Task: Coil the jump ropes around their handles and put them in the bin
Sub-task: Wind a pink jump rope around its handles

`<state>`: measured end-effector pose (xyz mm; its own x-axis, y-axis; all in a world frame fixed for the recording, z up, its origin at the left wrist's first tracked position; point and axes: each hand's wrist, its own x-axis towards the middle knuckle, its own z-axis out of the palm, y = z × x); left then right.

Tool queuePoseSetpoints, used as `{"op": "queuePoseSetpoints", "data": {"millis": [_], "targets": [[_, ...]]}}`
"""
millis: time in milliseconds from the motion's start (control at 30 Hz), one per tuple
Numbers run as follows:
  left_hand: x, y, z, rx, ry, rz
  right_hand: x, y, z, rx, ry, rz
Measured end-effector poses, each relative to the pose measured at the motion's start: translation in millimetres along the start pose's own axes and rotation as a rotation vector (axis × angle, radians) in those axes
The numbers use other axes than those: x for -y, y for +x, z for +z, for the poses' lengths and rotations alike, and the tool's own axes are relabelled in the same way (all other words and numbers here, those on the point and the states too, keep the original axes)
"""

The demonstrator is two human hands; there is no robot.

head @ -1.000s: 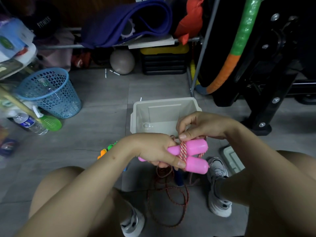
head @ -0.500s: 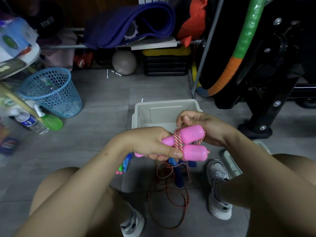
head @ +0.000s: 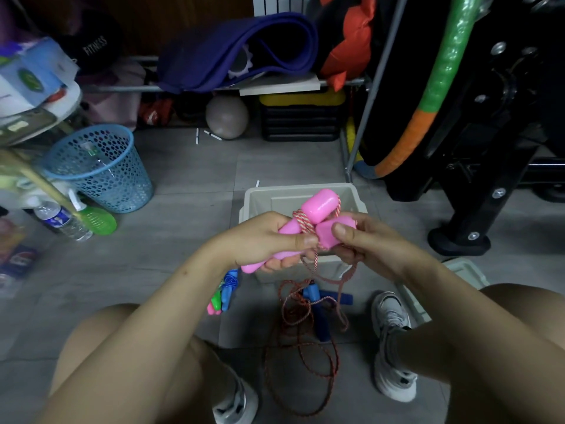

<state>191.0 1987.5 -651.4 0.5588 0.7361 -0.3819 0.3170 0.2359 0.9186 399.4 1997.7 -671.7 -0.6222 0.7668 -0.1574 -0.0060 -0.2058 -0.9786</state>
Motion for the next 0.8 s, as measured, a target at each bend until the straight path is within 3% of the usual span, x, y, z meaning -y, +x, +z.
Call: {"op": "queuePoseSetpoints", "data": {"millis": [167,300,400,600,733,800], "targets": [[0.9,6.1,4.1,-0.076,-0.12,-0.047,1.4,-0.4,0.3,-0.107,-0.108,0.037],[1.8,9.5,7.8,-0.142,-0.13,-0.014,-2.1,1.1,5.1,-0.147,-0.027,0.098],[0.9,10.8,9.6,-0.163,-0.285,-0.009,-2.2,2.3,9.8,-0.136,0.034,0.075],[-2.4,11.7,10.3,-0.175,-0.454,-0.008,-6.9,4.5,9.6,-0.379,-0.283,-0.02],[-1.0,14.4,8.1,-0.25,-0.452,0.014,-8.5,4.6,14.8,-0.333,-0.498,-0.062],[-1.0,15.6,6.5,-0.302,-0.467,0.033,-6.7,6.2,20.0,-0.305,-0.481,-0.045]]}}
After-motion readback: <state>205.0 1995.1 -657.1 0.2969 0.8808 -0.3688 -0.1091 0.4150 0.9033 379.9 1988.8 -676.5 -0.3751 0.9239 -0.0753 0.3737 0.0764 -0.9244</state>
